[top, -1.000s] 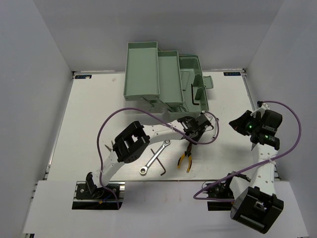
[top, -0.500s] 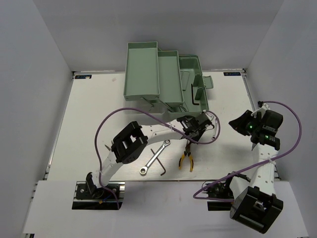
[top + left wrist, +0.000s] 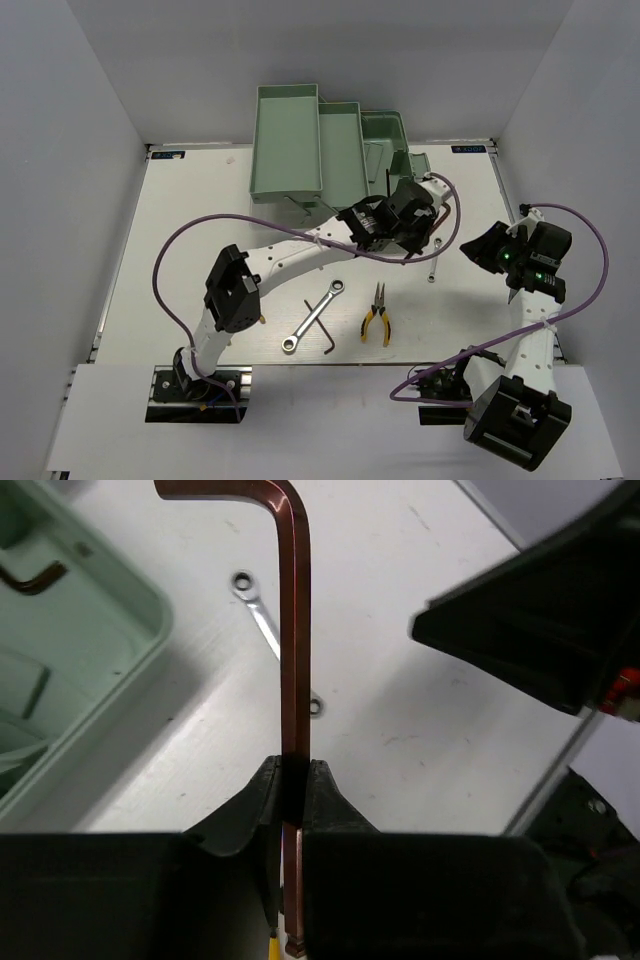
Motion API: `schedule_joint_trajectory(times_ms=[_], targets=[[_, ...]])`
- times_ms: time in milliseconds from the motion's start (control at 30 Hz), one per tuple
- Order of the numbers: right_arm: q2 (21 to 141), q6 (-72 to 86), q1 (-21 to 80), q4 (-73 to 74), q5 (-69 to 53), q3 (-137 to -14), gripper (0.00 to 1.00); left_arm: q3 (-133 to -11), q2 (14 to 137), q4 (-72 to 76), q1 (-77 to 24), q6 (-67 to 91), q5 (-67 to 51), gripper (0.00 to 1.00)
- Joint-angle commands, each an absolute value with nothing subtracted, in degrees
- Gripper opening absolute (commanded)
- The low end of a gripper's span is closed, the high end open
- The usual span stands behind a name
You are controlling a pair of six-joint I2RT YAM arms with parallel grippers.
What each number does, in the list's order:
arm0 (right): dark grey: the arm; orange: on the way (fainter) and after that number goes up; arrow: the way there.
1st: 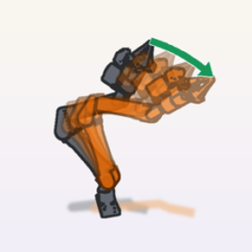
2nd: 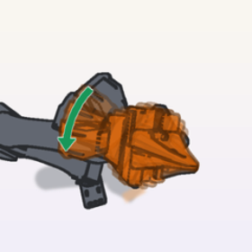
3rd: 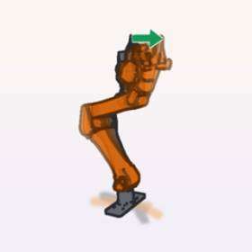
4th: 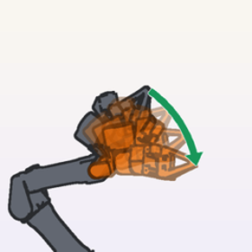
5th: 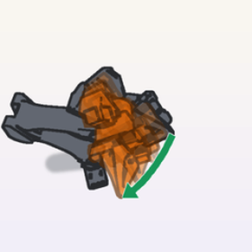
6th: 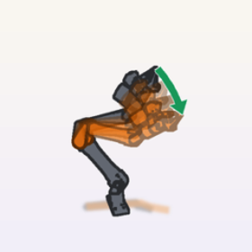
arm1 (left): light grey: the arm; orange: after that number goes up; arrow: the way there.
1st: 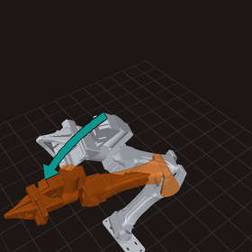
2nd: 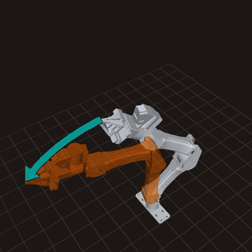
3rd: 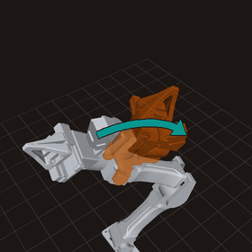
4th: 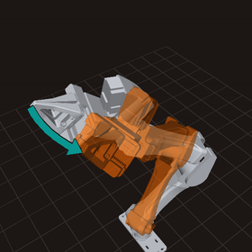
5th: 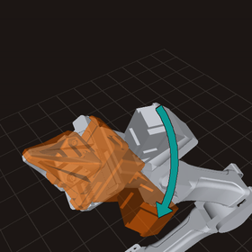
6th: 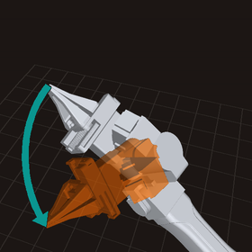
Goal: Sort the tools into containers
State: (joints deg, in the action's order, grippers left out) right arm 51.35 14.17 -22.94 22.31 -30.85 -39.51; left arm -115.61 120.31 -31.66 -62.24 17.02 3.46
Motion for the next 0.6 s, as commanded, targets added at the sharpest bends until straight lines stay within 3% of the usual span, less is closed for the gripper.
schedule_joint_trajectory(times_ms=[0,233,567], targets=[[50.36,13.45,-23.47,21.18,-32.43,-38.94,0.29,-117.07,117.51,-31.30,-60.56,18.01,11.58,0.00],[50.80,13.62,-23.47,20.92,-32.69,-38.50,0.29,-120.58,119.87,-27.43,-55.11,20.30,20.47,0.00],[50.71,14.15,-23.47,20.83,-35.06,-37.62,0.29,-125.15,127.52,-18.38,-50.81,21.62,20.84,0.00]])
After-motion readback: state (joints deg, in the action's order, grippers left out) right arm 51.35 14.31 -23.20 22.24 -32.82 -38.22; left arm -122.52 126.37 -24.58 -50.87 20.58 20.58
